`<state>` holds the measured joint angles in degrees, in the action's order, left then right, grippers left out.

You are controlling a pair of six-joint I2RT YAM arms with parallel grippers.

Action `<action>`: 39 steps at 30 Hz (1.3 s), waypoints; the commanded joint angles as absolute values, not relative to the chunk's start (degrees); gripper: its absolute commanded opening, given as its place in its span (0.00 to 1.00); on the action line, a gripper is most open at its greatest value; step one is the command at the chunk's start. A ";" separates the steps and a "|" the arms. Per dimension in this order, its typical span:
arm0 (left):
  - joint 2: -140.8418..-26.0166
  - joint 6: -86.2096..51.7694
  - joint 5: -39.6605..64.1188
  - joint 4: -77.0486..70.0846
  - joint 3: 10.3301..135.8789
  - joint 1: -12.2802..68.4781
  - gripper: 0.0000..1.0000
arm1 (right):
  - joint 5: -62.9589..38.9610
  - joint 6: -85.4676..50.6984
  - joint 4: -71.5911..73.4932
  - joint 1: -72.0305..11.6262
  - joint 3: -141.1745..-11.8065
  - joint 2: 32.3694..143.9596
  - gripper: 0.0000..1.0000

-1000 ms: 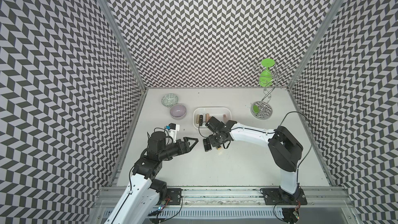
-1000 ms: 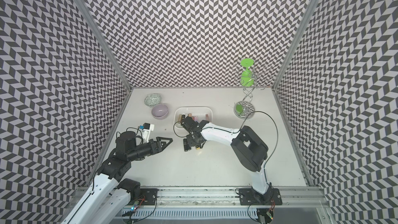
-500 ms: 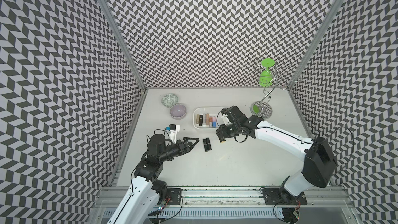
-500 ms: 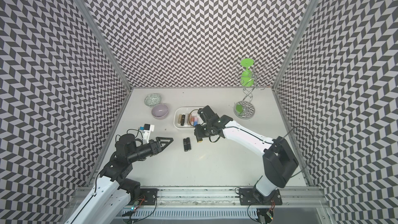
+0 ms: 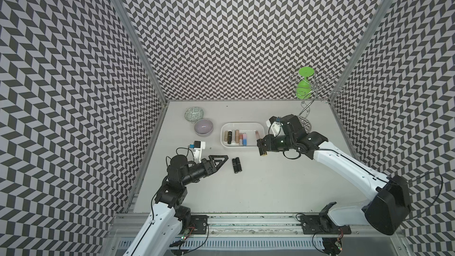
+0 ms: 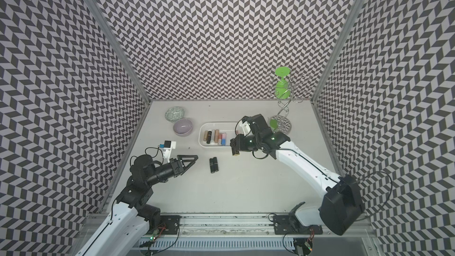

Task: Put the lipstick into the storage box
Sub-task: Pick up the lipstick at the center of the board, then place the lipstick in the storage box.

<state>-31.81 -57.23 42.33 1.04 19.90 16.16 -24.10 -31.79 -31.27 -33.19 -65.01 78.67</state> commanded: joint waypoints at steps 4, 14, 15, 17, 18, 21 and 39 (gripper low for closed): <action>-34.02 -57.63 43.85 -3.87 21.05 17.20 0.87 | -26.17 -30.91 -28.62 -31.43 -68.88 78.86 0.26; -37.13 -55.20 43.85 -3.05 24.21 18.83 0.87 | -25.84 -28.00 -30.35 -29.71 -75.48 86.33 0.26; -37.26 -54.87 43.86 -2.69 24.50 18.98 0.87 | -25.84 -27.43 -30.93 -29.58 -76.51 87.44 0.26; -37.68 -54.18 43.87 -1.69 25.10 19.14 0.87 | -25.68 -26.29 -32.16 -29.52 -78.44 89.58 0.26; -37.89 -53.65 43.86 -0.98 25.37 19.14 0.87 | -25.43 -25.71 -32.84 -29.51 -79.36 90.71 0.26; -38.66 -52.17 43.51 1.46 26.20 19.16 0.87 | -24.71 -24.81 -33.57 -29.38 -80.78 93.37 0.25; -43.94 -41.25 41.61 14.99 32.42 19.16 0.87 | -23.55 -23.82 -31.82 -29.36 -86.37 105.73 0.25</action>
